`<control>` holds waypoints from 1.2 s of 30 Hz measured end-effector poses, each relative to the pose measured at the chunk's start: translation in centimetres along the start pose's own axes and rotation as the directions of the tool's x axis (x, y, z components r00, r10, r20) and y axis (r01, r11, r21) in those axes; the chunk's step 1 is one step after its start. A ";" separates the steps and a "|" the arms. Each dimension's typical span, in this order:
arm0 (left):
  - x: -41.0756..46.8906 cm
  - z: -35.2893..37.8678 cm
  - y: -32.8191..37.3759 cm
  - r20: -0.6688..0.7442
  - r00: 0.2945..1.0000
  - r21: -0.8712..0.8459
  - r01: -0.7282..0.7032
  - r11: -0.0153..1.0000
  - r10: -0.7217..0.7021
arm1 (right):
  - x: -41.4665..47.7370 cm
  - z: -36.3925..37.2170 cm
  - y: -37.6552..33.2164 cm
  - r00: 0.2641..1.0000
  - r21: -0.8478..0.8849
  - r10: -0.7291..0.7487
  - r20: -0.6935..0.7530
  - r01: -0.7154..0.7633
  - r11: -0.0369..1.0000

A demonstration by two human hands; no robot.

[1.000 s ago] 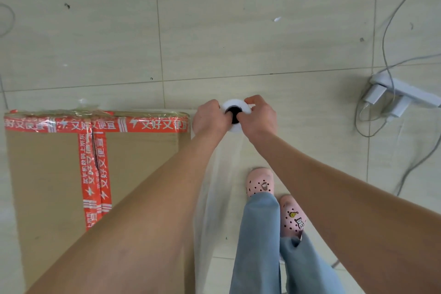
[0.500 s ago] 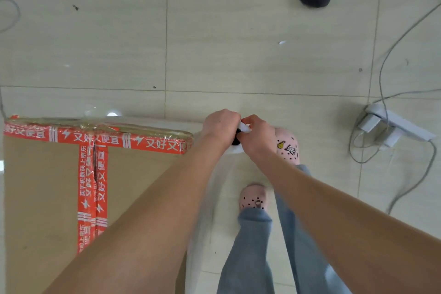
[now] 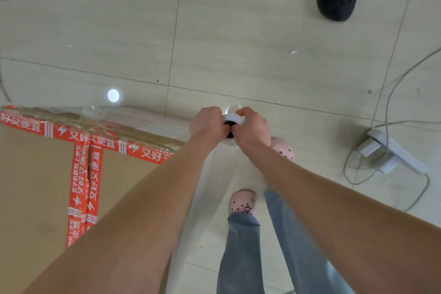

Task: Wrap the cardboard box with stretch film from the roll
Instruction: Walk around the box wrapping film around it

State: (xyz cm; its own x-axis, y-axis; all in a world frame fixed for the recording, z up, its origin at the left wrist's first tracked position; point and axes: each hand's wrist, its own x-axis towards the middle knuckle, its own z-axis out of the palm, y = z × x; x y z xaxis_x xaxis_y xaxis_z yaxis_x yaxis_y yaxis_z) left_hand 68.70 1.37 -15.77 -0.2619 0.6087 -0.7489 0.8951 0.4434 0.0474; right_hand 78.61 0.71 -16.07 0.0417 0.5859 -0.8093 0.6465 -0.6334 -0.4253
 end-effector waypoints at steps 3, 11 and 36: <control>0.4 -1.0 -0.7 -0.008 0.997 -0.094 0.075 0.993 -0.076 | 0.7 -0.4 -1.6 0.996 -0.014 -0.086 0.019 0.086 0.996; 1.2 -1.6 -2.0 -0.045 0.988 -0.207 0.133 0.969 -0.145 | 1.2 -0.3 -3.9 0.986 0.222 0.126 0.106 -0.147 0.964; 5.3 -5.8 -6.2 -0.056 0.986 -0.114 0.152 0.982 -0.160 | 3.5 3.1 -9.0 0.989 0.146 -0.067 0.133 0.047 0.988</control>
State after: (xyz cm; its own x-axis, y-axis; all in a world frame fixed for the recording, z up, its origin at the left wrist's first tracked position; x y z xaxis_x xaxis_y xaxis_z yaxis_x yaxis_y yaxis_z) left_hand 59.65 5.64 -16.26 -0.4213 0.5663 -0.7084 0.7977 0.6030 0.0076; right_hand 70.59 6.87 -16.35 -0.1030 0.5546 -0.8257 0.5294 -0.6722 -0.5175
